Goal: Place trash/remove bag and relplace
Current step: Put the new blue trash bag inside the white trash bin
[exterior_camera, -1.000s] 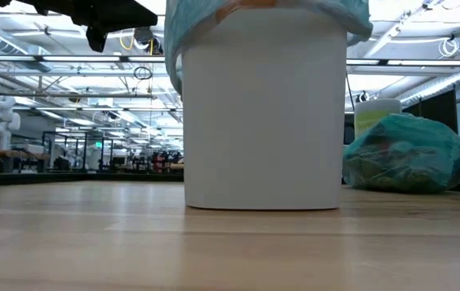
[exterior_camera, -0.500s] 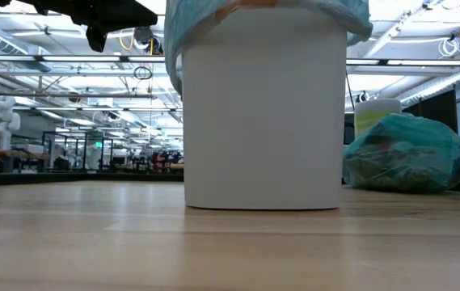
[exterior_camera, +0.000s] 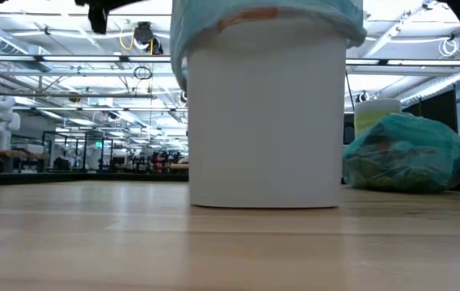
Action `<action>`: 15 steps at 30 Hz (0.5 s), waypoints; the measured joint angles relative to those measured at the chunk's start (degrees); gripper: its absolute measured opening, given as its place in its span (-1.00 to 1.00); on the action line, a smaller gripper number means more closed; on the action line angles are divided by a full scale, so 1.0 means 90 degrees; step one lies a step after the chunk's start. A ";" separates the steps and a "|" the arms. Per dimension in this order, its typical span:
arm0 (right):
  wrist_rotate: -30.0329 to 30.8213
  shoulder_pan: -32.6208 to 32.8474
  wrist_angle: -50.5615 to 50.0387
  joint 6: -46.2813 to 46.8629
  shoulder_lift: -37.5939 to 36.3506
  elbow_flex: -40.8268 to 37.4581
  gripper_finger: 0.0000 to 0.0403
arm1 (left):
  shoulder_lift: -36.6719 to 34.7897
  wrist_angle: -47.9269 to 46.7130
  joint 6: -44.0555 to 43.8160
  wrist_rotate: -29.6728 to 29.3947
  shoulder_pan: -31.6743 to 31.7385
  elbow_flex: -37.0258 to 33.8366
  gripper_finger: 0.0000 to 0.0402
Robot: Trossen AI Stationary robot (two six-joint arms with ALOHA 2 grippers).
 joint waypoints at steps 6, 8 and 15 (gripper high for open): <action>-0.0048 -0.0010 0.0013 0.0662 0.0049 -0.0005 -1.00 | -0.0333 0.0041 0.0602 0.0000 0.0000 0.0296 -1.00; -0.0087 -0.0010 0.0017 0.0861 0.0054 -0.0005 -1.00 | -0.0363 -0.0009 0.0705 0.0000 0.0000 0.0303 -1.00; 0.0226 -0.0005 0.0063 0.1742 0.0103 -0.0005 -1.00 | -0.0363 -0.0072 0.0730 0.0000 0.0000 0.0303 -1.00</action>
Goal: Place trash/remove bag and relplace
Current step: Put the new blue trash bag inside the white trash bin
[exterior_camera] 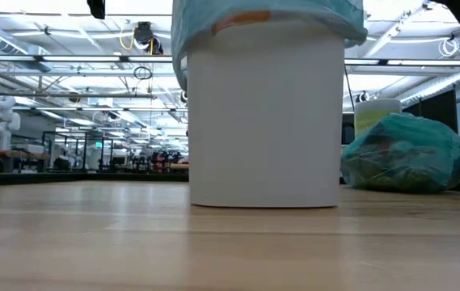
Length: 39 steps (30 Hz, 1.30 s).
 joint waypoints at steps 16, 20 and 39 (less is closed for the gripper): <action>0.0007 0.0012 0.0140 0.0216 0.0849 -0.0001 -1.00 | 0.0000 -0.0073 -0.0002 0.0000 0.0000 0.0000 -1.00; 0.0006 0.0021 0.0123 0.0172 0.0813 -0.0002 -1.00 | 0.0000 -0.0075 -0.0003 0.0000 0.0000 0.0000 -1.00; 0.0061 0.0288 0.0489 -0.0152 0.0106 0.0002 -1.00 | 0.1484 0.0901 -0.0759 0.2080 0.1861 -0.0317 -1.00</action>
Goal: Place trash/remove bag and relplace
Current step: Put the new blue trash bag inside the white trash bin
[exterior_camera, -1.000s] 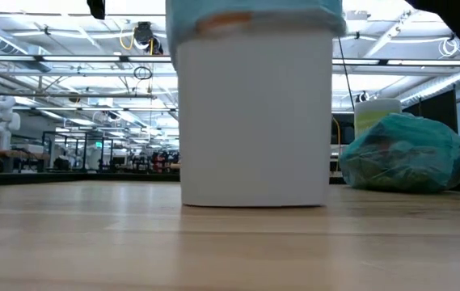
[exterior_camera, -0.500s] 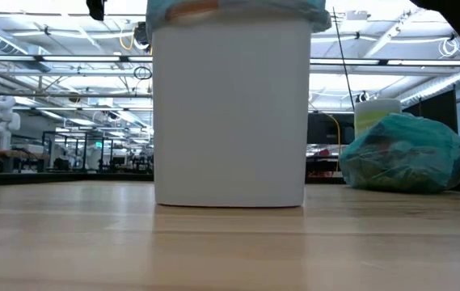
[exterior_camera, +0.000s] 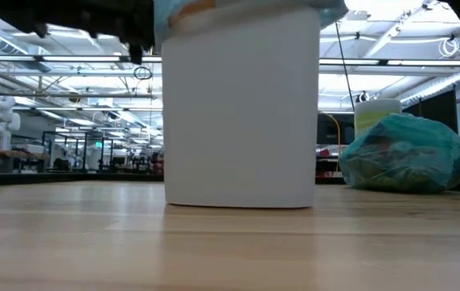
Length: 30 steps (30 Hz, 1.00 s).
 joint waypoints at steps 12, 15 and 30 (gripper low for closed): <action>-0.0038 0.0089 -0.0059 -0.0153 0.0034 -0.0046 -1.00 | 0.0747 0.0547 -0.0253 0.0604 0.0386 -0.0003 -1.00; -0.0073 0.0118 -0.0071 -0.0187 0.0063 -0.0247 -1.00 | 0.0731 0.0557 -0.0252 0.0608 0.0386 -0.0002 -1.00; -0.0192 0.0353 -0.0289 -0.2046 -0.0601 -0.0423 -1.00 | 0.0733 0.0467 -0.0248 0.0606 0.0386 -0.0001 -1.00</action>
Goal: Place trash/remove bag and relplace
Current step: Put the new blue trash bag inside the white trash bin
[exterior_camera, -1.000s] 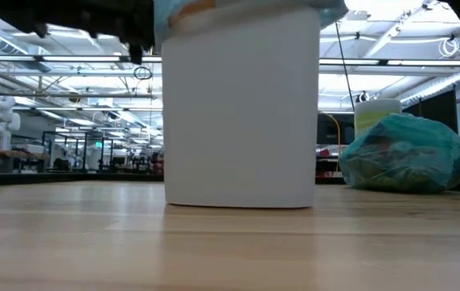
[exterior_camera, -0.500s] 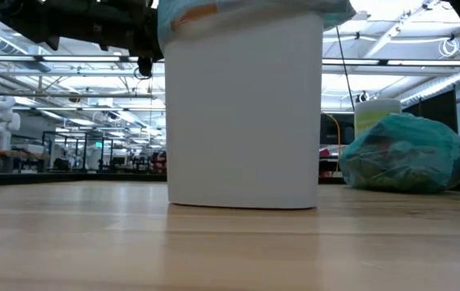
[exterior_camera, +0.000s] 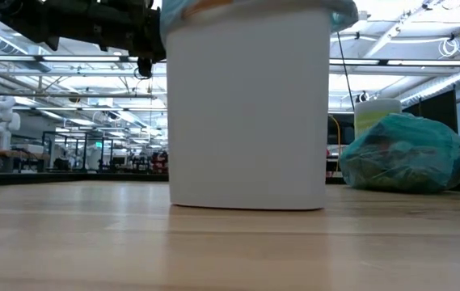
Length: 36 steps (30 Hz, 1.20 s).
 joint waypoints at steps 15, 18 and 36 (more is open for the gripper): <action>-0.0196 -0.0036 0.0186 -0.1872 0.0347 0.0002 -1.00 | 0.0000 -0.0017 0.0009 0.0000 0.0001 0.0000 -1.00; -0.0420 -0.0061 0.0213 -0.1927 0.0476 0.0002 -1.00 | 0.0000 -0.0021 0.0010 0.0000 0.0002 0.0000 -1.00; -0.0518 -0.0006 -0.0116 -0.2494 0.0214 0.0393 -1.00 | 0.0000 -0.0022 0.0061 0.0004 0.0005 0.0000 -1.00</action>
